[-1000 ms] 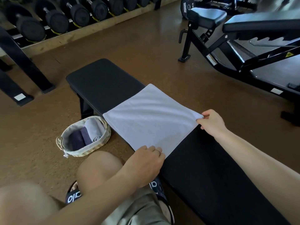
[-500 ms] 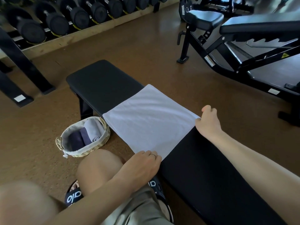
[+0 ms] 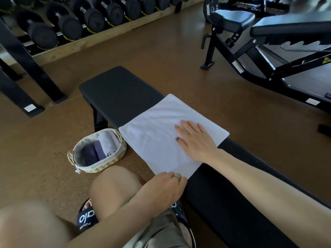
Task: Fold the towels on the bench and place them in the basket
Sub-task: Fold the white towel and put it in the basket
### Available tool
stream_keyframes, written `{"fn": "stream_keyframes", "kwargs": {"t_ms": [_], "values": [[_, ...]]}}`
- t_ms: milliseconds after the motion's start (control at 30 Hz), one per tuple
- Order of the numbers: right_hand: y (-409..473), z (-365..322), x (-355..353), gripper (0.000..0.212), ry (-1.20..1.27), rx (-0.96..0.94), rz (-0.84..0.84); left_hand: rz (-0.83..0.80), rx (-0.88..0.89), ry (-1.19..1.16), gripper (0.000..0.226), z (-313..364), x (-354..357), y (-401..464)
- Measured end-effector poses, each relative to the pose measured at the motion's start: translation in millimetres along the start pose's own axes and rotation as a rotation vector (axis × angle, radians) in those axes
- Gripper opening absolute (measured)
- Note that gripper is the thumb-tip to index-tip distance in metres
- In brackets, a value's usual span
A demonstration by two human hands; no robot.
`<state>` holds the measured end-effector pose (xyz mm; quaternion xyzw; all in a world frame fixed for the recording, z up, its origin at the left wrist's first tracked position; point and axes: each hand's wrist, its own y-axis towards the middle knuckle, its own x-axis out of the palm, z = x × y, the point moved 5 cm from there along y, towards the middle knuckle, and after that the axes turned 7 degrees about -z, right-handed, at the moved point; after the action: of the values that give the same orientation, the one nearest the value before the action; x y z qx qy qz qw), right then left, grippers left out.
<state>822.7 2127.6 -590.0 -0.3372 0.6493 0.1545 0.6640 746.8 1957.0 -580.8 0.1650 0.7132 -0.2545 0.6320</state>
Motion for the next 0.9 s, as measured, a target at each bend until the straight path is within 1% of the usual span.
{"fn": "stream_keyframes", "kwargs": {"t_ms": [33,167,233,333,367,400,433,467,500,533,600,633,700,733,800,867,900], "values": [[8,1,-1,0.074,-0.004,-0.008,-0.017,0.004,-0.004,-0.005,0.025,0,0,0],[43,12,-6,0.061,0.025,0.001,-0.025,0.011,0.008,-0.039,0.023,0,-6,-1],[60,11,-13,0.064,0.005,0.008,-0.015,-0.001,0.015,-0.055,0.020,-1,-8,-2],[80,3,-23,0.080,0.025,0.008,0.023,-0.061,0.036,-0.142,0.012,-4,-10,-2],[85,-1,-25,0.077,0.021,-0.009,0.045,-0.076,0.029,-0.181,0.010,-10,-12,-3],[89,-6,-25,0.070,0.012,-0.030,0.059,-0.092,0.002,-0.242,0.019,-20,-15,-2],[92,-10,-25,0.062,0.004,-0.051,0.076,-0.104,-0.059,-0.309,0.032,-34,-20,-1],[94,-13,-26,0.057,0.017,-0.065,0.104,-0.079,-0.167,-0.366,0.042,-53,-25,-1],[95,-13,-28,0.057,0.051,-0.065,0.137,-0.039,-0.283,-0.373,0.047,-75,-30,1],[95,-12,-30,0.061,0.093,-0.060,0.168,-0.005,-0.396,-0.328,0.050,-98,-31,4],[97,-8,-28,0.073,0.104,-0.067,0.176,-0.027,-0.559,-0.269,0.060,-136,-23,14],[99,-7,-24,0.078,0.080,-0.076,0.147,-0.072,-0.596,-0.274,0.066,-148,-17,20],[107,-5,-19,0.081,0.059,-0.063,0.086,-0.161,-0.605,-0.320,0.077,-164,0,33],[114,-4,-18,0.079,0.079,-0.039,0.085,-0.203,-0.600,-0.340,0.082,-167,9,39],[130,-2,-22,0.066,0.110,0.007,0.115,-0.247,-0.591,-0.343,0.089,-166,23,43],[147,1,-26,0.060,0.114,0.043,0.134,-0.236,-0.593,-0.343,0.092,-165,29,43],[156,3,-26,0.059,0.128,0.066,0.116,-0.229,-0.590,-0.342,0.093,-165,31,43]]}}
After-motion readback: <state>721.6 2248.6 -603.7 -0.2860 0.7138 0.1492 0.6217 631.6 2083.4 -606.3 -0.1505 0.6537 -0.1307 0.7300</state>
